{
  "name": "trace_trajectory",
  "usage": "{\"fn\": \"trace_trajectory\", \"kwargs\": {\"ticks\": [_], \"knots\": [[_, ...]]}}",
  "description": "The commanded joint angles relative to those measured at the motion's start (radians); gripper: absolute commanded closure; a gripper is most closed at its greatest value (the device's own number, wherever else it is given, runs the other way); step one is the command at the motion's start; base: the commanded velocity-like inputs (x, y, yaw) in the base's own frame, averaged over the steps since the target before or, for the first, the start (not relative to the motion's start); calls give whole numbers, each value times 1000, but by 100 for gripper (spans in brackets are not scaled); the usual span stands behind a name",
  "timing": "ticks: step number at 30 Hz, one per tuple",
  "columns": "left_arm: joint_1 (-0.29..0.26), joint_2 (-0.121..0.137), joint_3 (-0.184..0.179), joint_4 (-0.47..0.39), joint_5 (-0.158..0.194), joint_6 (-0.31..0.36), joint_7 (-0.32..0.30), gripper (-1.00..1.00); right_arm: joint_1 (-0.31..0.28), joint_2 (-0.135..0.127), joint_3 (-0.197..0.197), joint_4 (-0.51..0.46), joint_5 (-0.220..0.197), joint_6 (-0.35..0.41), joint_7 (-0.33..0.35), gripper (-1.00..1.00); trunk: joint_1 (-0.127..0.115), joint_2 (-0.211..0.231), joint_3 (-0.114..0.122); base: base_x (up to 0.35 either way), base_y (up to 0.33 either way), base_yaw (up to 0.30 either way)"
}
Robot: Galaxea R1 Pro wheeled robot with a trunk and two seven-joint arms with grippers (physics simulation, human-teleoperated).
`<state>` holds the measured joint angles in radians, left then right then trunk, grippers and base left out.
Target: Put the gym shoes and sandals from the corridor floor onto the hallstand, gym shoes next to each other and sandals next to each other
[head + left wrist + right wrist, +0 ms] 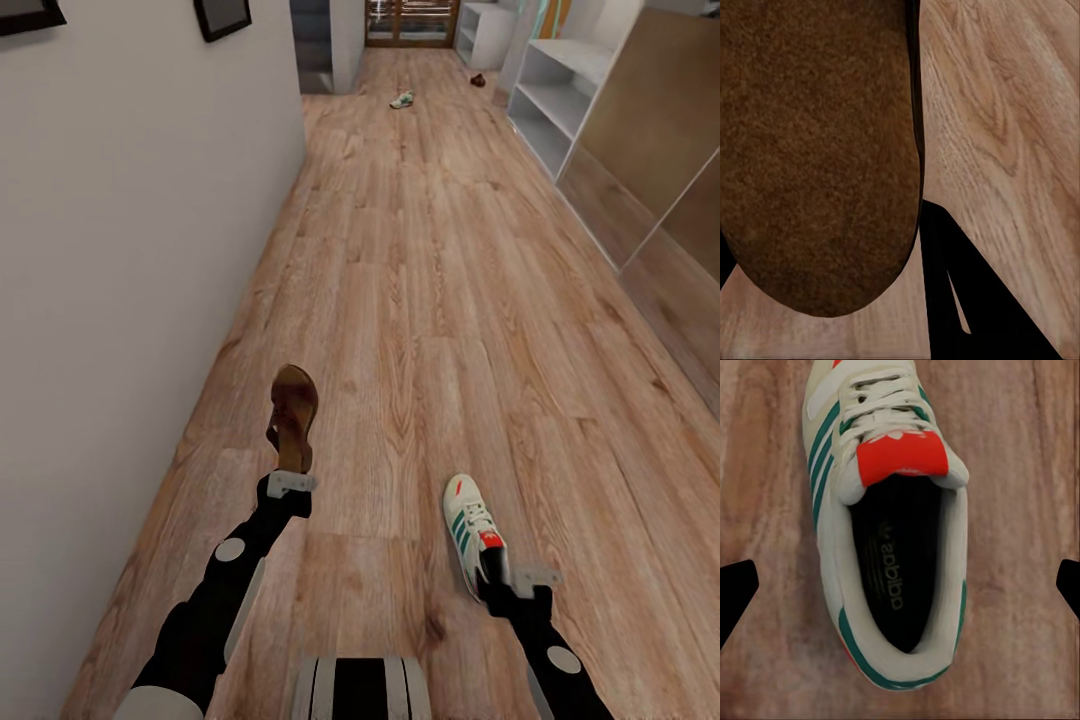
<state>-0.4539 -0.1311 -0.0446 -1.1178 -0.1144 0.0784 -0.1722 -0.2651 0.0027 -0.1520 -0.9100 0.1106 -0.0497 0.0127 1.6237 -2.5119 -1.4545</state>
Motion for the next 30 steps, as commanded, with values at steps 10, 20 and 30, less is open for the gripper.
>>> {"fn": "trace_trajectory", "kwargs": {"ticks": [10,20,30], "knots": [[4,1,5,-13,-12,2,-6,100,0,2,-17,0,10,-7,1,-100,0,-1,-13,3,0,0],[5,1,4,-5,-16,2,-6,100,0,2,-17,0,9,-7,1,-100,0,-1,-13,86,0,0],[8,1,5,-4,-17,0,-4,100,0,2,-17,0,9,-7,1,-100,0,-1,-13,46,0,0]]}}
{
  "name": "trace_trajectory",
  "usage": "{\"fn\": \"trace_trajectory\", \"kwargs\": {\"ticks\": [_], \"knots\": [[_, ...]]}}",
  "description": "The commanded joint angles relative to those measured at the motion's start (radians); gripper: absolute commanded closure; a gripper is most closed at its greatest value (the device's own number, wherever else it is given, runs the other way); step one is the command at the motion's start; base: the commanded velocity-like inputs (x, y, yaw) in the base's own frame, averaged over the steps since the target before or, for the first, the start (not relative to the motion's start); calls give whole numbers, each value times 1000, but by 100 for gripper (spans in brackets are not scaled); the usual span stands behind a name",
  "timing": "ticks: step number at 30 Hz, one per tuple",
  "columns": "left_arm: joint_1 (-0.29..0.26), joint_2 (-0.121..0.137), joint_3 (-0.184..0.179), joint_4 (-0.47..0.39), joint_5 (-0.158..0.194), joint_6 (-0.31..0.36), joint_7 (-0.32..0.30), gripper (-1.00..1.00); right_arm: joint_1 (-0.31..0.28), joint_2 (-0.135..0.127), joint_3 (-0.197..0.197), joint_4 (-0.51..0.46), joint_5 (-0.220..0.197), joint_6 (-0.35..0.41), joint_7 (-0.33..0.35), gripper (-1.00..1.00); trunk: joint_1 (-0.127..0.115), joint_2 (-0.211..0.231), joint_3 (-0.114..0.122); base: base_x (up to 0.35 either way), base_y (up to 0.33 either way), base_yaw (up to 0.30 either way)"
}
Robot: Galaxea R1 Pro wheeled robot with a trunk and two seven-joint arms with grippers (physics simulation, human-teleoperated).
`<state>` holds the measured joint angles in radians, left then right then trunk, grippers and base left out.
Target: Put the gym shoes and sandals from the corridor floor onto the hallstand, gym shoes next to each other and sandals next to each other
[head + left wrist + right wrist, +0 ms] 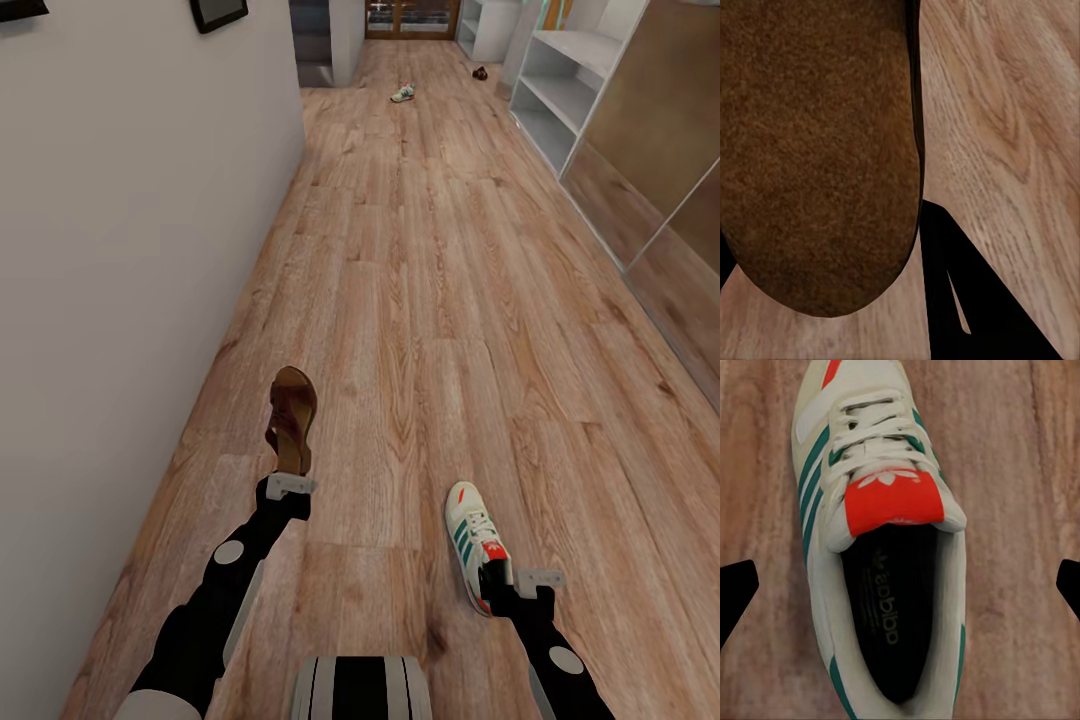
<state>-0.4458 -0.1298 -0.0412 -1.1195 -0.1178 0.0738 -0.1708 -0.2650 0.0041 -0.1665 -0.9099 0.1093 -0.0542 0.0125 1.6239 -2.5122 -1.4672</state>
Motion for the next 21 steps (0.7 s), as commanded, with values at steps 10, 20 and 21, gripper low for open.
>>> {"fn": "trace_trajectory", "kwargs": {"ticks": [10,20,21], "knots": [[4,0,-10,-3,-11,-1,-7,100,0,0,-2,-1,10,-3,0,-100,0,0,-1,13,0,0],[4,3,-16,-4,-11,2,-8,100,0,0,-4,-1,10,-2,-1,-100,3,-2,-30,0,0,0],[4,3,-16,-5,-11,2,-8,100,0,0,-4,-1,10,-2,-1,-100,4,-2,-35,0,0,0]]}}
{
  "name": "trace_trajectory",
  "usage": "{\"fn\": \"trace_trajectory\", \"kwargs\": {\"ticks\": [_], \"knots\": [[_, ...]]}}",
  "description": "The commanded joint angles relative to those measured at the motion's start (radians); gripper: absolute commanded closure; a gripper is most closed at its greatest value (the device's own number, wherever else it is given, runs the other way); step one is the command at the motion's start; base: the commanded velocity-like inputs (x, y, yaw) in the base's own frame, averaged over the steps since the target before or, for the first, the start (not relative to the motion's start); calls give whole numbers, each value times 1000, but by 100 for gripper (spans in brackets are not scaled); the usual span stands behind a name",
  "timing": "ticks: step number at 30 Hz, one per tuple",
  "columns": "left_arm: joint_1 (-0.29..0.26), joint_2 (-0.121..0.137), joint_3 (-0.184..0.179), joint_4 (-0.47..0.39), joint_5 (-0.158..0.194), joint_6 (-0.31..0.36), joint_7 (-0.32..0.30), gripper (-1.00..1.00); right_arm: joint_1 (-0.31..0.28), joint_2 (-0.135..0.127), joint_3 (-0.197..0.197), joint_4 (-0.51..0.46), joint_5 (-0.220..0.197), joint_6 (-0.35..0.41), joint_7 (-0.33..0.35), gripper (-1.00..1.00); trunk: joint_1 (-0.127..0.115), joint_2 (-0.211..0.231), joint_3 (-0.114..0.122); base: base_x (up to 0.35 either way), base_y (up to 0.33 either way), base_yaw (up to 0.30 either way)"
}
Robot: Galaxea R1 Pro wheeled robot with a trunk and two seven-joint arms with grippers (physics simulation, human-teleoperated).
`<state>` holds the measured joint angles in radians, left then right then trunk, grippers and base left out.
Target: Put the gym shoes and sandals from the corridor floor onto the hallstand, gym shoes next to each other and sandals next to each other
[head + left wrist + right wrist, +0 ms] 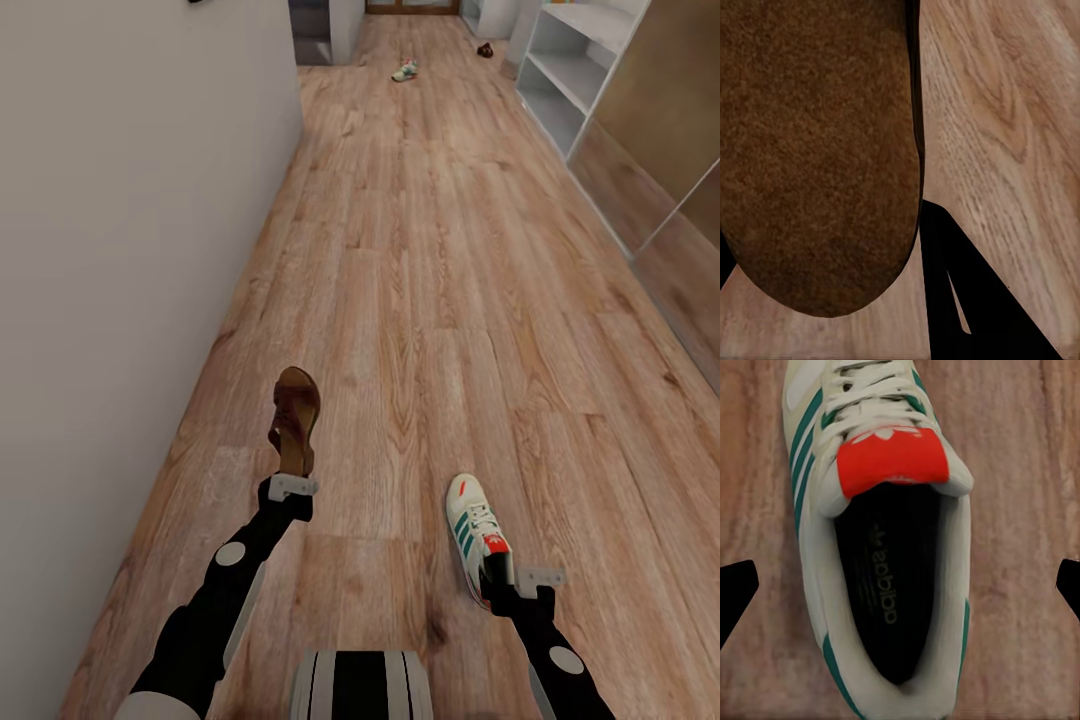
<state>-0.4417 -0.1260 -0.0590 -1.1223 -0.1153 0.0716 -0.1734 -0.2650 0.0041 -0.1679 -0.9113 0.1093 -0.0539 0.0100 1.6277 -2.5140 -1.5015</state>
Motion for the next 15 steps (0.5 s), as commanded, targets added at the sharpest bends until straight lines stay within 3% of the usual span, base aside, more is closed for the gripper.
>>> {"fn": "trace_trajectory", "kwargs": {"ticks": [1,11,15], "knots": [[0,0,1,-4,-13,5,-6,100,0,0,-2,0,10,-2,1,-100,0,0,-6,0,0,0],[-1,2,2,-8,-14,7,-5,100,0,0,-2,0,10,-2,1,-100,5,-3,-60,0,0,0],[-1,2,4,-10,-14,6,-5,100,0,0,-2,0,10,-2,1,-100,5,-3,-66,0,0,0]]}}
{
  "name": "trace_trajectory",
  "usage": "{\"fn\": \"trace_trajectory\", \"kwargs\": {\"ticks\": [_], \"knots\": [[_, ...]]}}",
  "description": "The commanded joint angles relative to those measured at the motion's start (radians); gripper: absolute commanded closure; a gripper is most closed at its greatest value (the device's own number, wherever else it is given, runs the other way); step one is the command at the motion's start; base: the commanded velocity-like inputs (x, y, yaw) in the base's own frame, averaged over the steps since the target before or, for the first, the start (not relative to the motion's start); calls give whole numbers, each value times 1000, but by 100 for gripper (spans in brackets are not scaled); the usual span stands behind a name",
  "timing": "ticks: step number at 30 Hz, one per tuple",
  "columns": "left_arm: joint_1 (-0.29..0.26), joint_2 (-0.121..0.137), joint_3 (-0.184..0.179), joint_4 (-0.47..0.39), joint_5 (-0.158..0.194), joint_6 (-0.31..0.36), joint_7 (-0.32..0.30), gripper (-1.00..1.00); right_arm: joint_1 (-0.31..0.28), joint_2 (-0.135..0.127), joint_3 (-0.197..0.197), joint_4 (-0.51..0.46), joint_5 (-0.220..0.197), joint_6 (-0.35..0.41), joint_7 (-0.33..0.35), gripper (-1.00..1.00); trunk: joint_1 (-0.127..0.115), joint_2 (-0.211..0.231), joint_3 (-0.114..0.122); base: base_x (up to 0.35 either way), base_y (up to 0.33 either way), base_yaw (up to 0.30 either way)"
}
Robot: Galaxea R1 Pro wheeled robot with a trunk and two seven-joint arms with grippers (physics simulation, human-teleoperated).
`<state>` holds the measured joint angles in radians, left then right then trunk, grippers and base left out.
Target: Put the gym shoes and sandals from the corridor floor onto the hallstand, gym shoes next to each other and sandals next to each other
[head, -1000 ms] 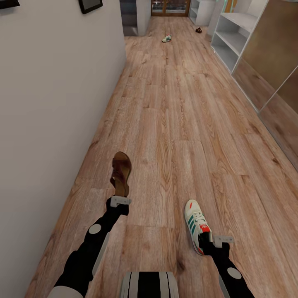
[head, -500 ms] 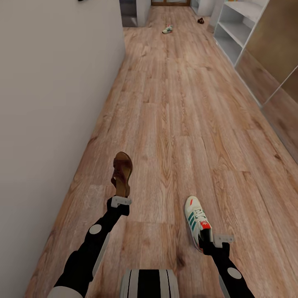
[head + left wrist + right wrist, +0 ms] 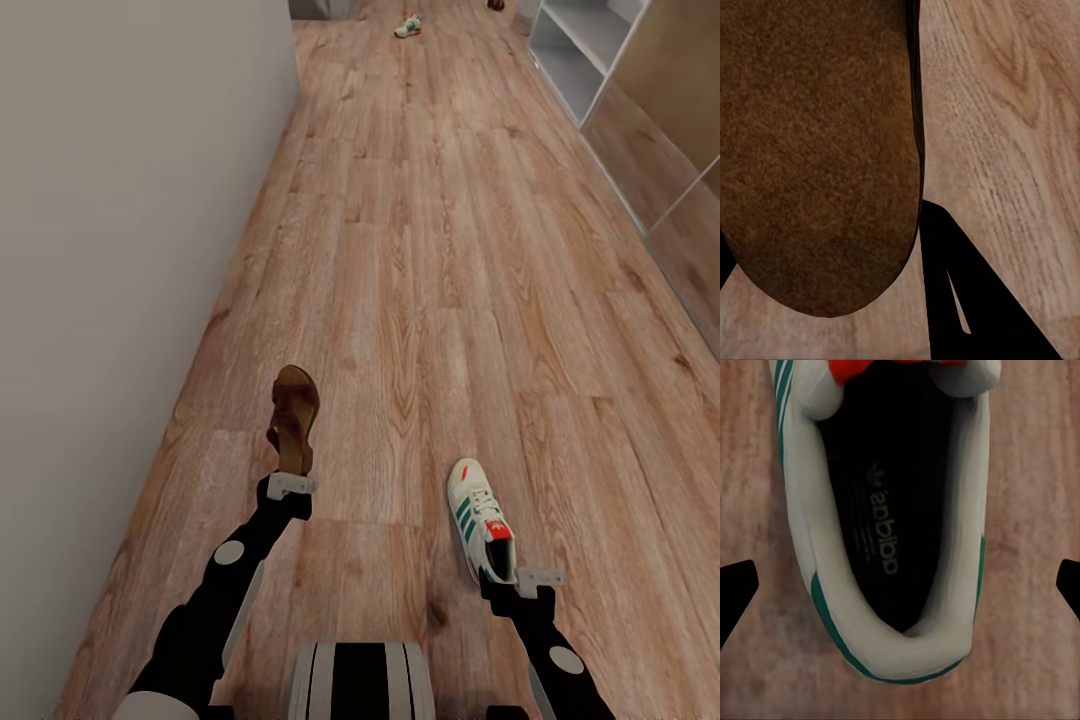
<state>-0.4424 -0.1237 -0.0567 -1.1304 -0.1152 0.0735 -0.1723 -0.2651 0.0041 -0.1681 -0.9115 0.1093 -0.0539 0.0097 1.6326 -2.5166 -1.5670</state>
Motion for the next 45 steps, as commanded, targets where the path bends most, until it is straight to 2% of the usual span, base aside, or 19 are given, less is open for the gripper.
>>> {"fn": "trace_trajectory", "kwargs": {"ticks": [1,7,19,29,34,45], "knots": [[0,-1,3,-3,-14,4,-6,100,0,0,-2,0,10,-2,1,-100,0,0,-2,0,0,0],[-1,-1,3,-5,-14,4,-6,100,0,0,-2,0,10,-3,1,-100,0,0,-6,0,0,0],[-1,-1,3,-3,-16,5,-6,100,0,0,-2,-1,10,-3,0,-100,5,-3,-55,0,0,0],[1,-1,3,-1,-16,2,-6,100,0,0,-2,0,10,-3,-1,-100,5,-3,-60,0,0,0],[1,-2,4,6,-18,4,-6,100,0,0,-2,0,10,-3,-1,-100,7,-4,-79,0,0,0],[1,-3,4,9,-18,3,-4,100,0,0,-2,0,10,-3,-1,-100,7,-4,-79,0,0,0]]}}
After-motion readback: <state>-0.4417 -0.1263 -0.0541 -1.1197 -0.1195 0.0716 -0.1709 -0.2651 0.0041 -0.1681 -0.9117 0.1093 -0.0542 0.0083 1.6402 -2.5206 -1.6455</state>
